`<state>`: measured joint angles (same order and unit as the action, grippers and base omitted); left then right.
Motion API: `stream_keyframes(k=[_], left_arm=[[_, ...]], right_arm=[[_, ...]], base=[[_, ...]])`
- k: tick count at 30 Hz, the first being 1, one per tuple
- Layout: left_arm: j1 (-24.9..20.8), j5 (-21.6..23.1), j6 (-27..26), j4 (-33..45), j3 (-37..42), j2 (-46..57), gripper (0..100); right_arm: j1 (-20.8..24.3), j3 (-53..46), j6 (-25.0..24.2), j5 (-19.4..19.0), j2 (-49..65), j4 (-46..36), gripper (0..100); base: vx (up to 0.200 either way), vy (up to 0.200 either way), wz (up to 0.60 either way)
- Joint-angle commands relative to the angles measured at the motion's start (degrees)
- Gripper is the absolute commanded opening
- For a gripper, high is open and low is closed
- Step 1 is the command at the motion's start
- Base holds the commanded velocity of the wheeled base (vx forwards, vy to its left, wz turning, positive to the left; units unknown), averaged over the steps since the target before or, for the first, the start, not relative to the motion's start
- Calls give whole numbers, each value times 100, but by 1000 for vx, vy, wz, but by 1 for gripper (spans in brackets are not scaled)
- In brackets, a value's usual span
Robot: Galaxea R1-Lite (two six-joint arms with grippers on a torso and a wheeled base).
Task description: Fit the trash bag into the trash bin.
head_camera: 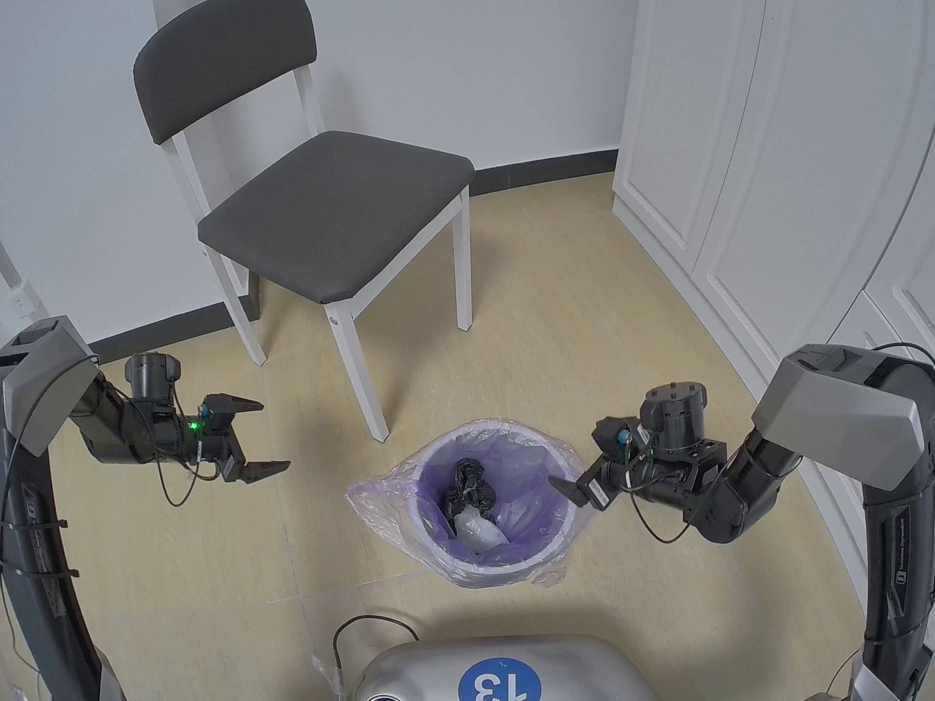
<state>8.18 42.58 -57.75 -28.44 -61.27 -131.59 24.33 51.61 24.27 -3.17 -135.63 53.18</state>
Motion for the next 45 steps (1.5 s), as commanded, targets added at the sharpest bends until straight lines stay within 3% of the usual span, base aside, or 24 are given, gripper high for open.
stream_keyframes(k=[1,7,17,21,31,39,45], left_arm=[[-361,-136,35,-302,555,203,100],[-124,-92,44,-320,783,590,100],[35,-83,185,-575,1205,986,100],[-27,-83,238,-575,1196,1100,100],[-80,-136,405,-575,1240,1328,100],[-97,-224,413,-575,1223,1399,100],[-273,-426,413,-575,1240,1258,100]], right_arm=[[212,-635,87,299,125,-299,100],[203,-1136,306,308,591,-1020,100],[388,-530,271,291,46,-1108,100],[327,-161,271,282,-411,-1169,100],[107,1281,262,238,-737,-2505,100],[-34,2503,254,238,-1229,-2690,100],[-218,2854,254,238,-1343,-3015,100]], base=[[0,0,0],[0,0,0],[0,0,0],[0,0,0],[0,0,0],[0,0,0],[0,0,0]])
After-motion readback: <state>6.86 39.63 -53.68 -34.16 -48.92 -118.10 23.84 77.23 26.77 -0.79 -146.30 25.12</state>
